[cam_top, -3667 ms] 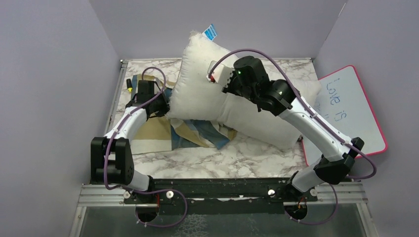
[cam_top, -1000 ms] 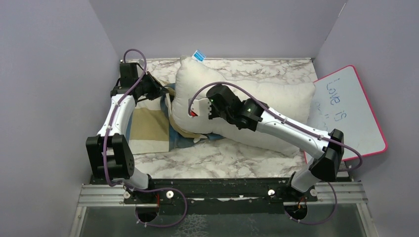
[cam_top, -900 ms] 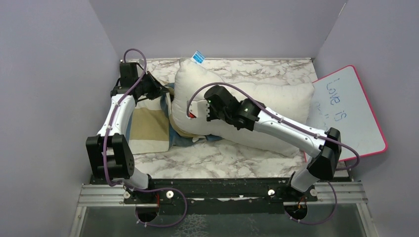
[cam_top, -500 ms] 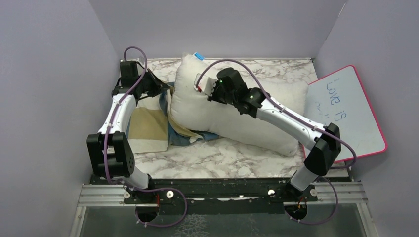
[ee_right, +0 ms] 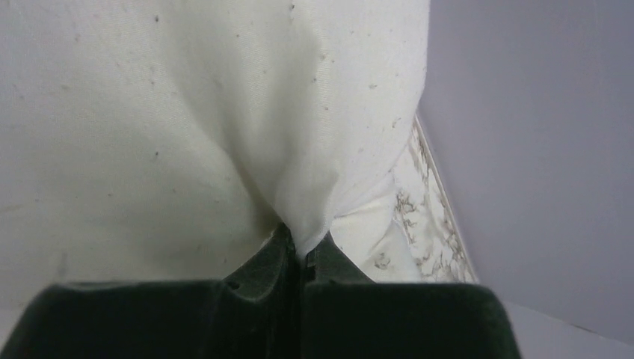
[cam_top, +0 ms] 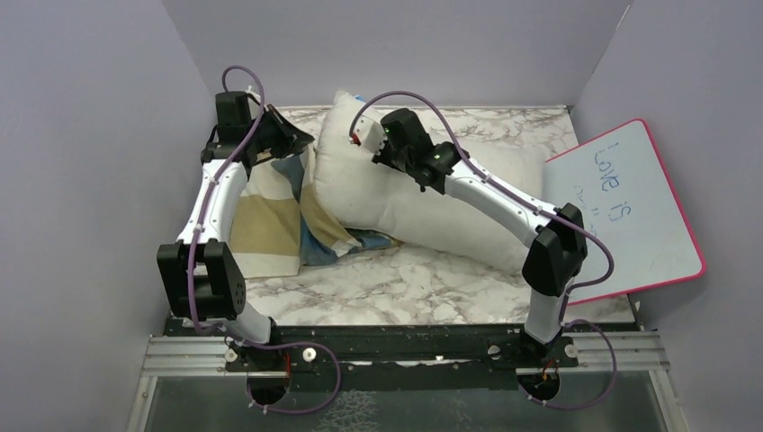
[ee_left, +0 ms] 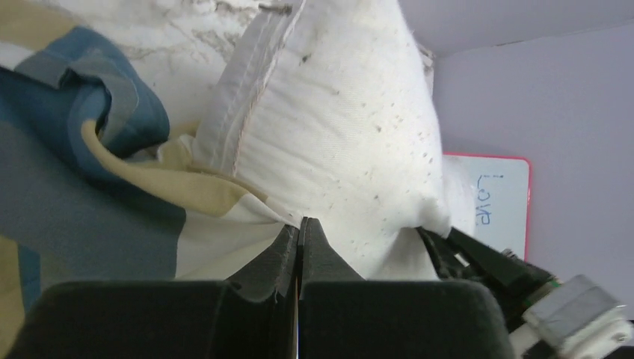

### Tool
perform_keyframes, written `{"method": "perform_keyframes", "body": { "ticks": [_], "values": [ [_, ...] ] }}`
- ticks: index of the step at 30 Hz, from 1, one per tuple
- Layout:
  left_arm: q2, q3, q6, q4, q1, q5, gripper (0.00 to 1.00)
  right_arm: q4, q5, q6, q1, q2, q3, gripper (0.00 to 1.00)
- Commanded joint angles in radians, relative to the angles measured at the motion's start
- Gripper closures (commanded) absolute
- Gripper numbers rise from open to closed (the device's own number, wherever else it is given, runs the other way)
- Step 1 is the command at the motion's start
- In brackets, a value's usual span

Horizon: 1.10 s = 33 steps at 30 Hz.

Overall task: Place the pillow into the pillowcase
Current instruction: Stuff the pillow into the pillowcase.

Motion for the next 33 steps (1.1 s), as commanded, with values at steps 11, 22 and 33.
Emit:
{"method": "perform_keyframes", "body": {
  "ticks": [11,22,33],
  "values": [
    [0.210,0.256,0.022,0.027,-0.030,-0.063,1.00,-0.108,-0.332,0.233,0.012,-0.095,-0.091,1.00],
    [0.206,0.243,0.062,0.011,-0.076,-0.085,1.00,-0.454,-0.495,0.497,0.029,-0.059,0.238,1.00],
    [0.198,-0.004,0.124,0.094,-0.150,-0.135,1.00,0.085,-0.652,0.780,0.025,-0.152,-0.170,0.88]
  ]
}}
